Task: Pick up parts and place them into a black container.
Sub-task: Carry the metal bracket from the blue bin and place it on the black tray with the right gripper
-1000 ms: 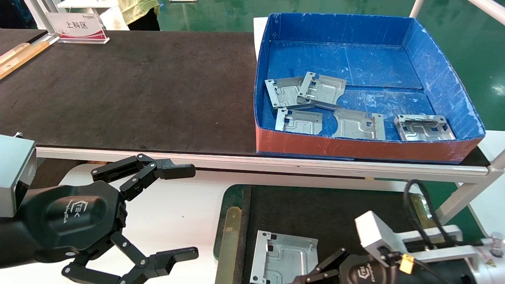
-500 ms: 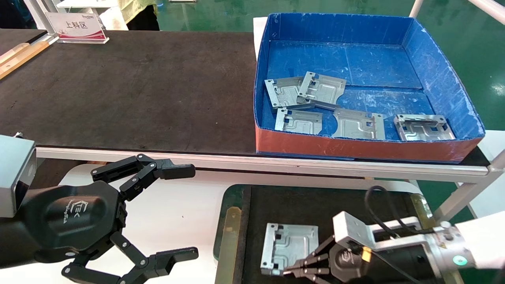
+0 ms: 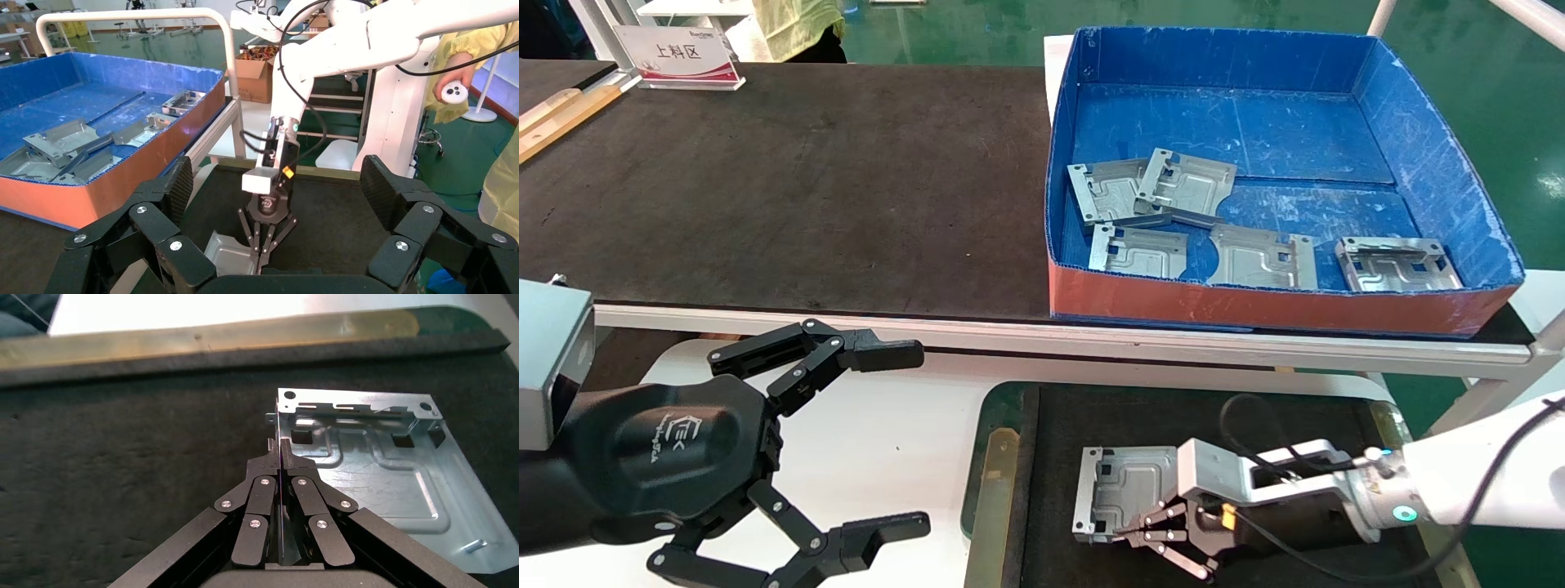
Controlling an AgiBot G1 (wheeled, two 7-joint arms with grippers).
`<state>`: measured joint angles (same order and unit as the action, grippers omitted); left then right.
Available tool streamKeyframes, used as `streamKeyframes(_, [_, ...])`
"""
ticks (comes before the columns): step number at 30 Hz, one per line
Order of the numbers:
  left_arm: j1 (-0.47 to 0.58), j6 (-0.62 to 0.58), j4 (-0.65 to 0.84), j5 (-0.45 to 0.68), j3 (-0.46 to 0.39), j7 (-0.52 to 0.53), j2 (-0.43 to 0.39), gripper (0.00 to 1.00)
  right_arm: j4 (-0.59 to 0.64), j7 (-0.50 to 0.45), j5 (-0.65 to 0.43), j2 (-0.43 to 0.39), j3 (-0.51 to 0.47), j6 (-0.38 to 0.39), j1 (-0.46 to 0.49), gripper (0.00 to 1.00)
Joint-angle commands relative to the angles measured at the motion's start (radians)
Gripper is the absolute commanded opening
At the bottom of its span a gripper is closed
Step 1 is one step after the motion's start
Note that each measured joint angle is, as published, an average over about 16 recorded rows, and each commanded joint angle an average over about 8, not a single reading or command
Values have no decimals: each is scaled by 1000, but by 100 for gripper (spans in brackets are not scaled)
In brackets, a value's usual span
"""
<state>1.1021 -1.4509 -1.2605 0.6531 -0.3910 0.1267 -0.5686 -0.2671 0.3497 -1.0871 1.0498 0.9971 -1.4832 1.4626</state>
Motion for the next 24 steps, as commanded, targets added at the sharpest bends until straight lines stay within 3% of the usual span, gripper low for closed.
streamKeyframes(1, [0,0,0,0,0,0,0,100,29,26,-11,20,5,13,7,0])
streamKeyframes(24, [0,0,0,0,0,0,0,100,208,181,-19,145,3,124,50,0])
